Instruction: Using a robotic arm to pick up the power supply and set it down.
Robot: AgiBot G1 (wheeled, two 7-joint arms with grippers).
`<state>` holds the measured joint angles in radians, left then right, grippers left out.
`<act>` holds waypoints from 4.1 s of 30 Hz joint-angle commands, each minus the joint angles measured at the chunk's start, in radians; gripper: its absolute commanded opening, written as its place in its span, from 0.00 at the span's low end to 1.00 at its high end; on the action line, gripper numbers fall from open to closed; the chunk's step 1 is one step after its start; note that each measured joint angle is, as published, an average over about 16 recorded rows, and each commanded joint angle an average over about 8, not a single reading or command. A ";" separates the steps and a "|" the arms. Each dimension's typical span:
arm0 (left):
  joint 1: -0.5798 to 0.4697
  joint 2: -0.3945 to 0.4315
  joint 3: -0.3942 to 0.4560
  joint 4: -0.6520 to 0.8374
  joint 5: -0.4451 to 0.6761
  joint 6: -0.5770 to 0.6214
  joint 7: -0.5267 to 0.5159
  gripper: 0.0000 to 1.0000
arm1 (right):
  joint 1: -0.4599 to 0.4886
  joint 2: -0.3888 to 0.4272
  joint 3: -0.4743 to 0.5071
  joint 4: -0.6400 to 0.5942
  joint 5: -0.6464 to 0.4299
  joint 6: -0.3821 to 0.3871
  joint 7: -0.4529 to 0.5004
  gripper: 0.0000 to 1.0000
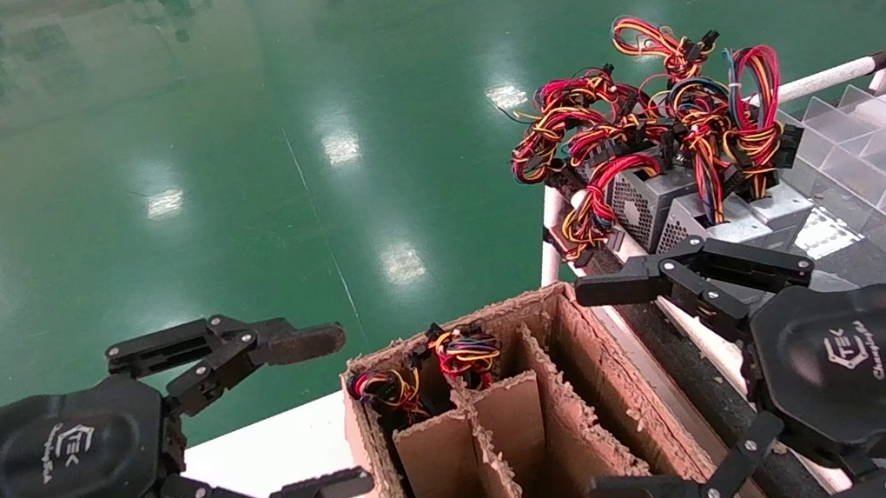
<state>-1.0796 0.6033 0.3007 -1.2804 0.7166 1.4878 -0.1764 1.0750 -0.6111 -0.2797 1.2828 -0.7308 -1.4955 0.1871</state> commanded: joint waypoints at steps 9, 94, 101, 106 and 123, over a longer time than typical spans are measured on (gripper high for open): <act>0.000 0.000 0.000 0.000 0.000 0.000 0.000 0.00 | 0.000 0.000 0.000 0.000 0.000 0.000 0.000 1.00; -0.001 -0.001 0.002 0.001 -0.001 0.000 0.001 1.00 | 0.325 -0.489 -0.265 -0.817 -0.462 0.103 -0.373 0.00; -0.001 -0.001 0.003 0.001 -0.002 -0.001 0.001 1.00 | 0.326 -0.511 -0.257 -0.876 -0.462 0.122 -0.491 0.00; -0.001 -0.001 0.003 0.001 -0.002 -0.001 0.002 1.00 | 0.320 -0.515 -0.251 -0.891 -0.459 0.131 -0.558 0.00; -0.001 -0.001 0.004 0.001 -0.002 -0.001 0.002 1.00 | 0.280 -0.516 -0.228 -0.876 -0.437 0.169 -0.655 0.00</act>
<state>-1.0808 0.6021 0.3044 -1.2795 0.7143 1.4868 -0.1744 1.3558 -1.1272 -0.5085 0.4076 -1.1695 -1.3272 -0.4677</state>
